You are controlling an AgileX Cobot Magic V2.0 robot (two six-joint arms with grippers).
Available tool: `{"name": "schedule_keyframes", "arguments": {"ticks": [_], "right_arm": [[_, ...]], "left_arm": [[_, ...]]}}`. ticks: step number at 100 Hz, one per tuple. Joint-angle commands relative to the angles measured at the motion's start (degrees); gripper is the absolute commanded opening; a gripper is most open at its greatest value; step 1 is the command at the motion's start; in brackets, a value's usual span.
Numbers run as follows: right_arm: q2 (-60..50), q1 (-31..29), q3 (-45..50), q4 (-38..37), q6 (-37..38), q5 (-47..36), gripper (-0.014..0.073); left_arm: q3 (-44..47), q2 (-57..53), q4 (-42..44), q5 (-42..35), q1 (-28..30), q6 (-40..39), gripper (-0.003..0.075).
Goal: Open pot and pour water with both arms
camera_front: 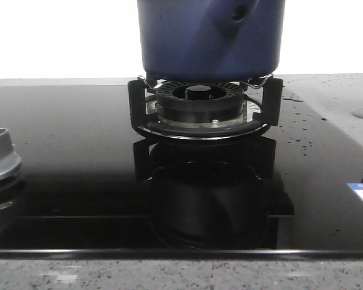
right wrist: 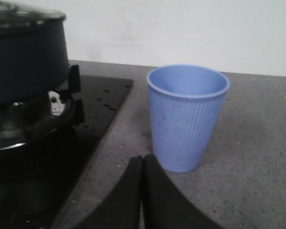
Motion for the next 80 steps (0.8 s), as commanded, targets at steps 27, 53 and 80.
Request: {"name": "schedule_keyframes", "arguments": {"ticks": [27,53,80], "right_arm": [[-7.70,-12.28,12.33,7.42,-5.21,-9.37,-0.0071],[-10.11,-12.28,12.33,7.68,-5.32,3.73,-0.0071],[-10.11,-12.28,12.33,7.68,-5.32,3.60,-0.0071]], "left_arm": [[2.65,-1.79,-1.16,-1.95,0.10,-0.66,-0.0020],[2.65,-1.79,-1.16,-2.06,0.10,-0.66,-0.0020],[2.65,-1.79,-1.16,-2.06,0.10,-0.66,-0.0020]]}}
